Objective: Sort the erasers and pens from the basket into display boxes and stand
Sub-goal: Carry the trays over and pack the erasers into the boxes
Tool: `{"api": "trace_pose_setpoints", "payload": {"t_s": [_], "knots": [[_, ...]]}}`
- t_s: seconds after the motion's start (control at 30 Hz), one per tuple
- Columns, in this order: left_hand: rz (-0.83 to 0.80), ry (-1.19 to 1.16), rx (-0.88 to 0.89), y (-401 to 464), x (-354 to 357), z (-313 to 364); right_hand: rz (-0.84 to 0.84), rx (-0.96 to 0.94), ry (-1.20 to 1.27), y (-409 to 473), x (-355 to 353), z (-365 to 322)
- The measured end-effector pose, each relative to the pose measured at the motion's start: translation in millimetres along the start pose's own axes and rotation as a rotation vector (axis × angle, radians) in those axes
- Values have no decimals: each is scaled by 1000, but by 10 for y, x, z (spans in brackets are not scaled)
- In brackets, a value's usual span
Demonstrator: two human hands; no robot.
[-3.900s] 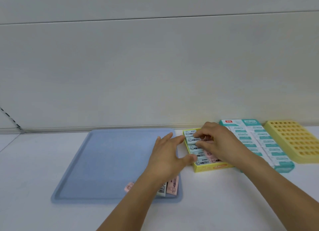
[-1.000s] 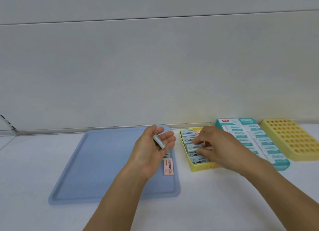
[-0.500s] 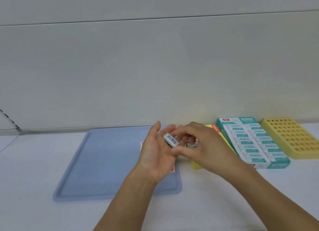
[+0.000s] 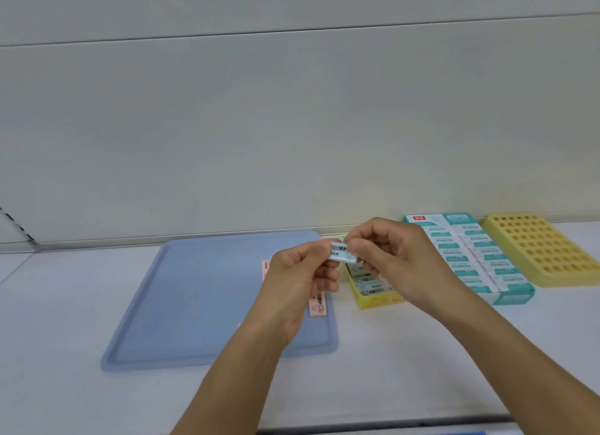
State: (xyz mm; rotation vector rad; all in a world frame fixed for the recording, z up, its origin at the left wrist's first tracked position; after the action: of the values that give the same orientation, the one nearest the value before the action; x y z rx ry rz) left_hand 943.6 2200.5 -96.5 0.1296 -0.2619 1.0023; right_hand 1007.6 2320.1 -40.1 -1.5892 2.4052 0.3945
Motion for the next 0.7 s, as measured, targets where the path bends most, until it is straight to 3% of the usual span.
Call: {"api": "trace_pose_setpoints", "payload": {"t_s": [0.23, 0.33, 0.43, 0.53, 0.7], "knots": [[85, 161, 172, 20, 69, 161, -151, 26, -187, -73, 66, 23], [62, 272, 213, 22, 101, 160, 19, 119, -82, -19, -179, 158], [-22, 638, 270, 10, 109, 77, 200, 144, -100, -9, -434, 295], [-208, 1028, 286, -50, 247, -96, 235, 171, -131, -28, -441, 431], [-255, 1203, 452, -64, 342, -44, 217, 204, -134, -45, -318, 548]]}}
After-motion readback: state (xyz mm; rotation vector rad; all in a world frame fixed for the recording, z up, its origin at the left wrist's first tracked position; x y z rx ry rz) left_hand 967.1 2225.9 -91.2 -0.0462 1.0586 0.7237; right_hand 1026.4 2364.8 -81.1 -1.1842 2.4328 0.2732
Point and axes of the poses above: each hand's wrist, its own y-axis towards the middle knuckle, its own x-axis out of the palm, z = x × y, the point moved 10 cm from there along y, towards the middle knuckle, and after that the axes turned 8 degrees about x, right-handed, at the moved point
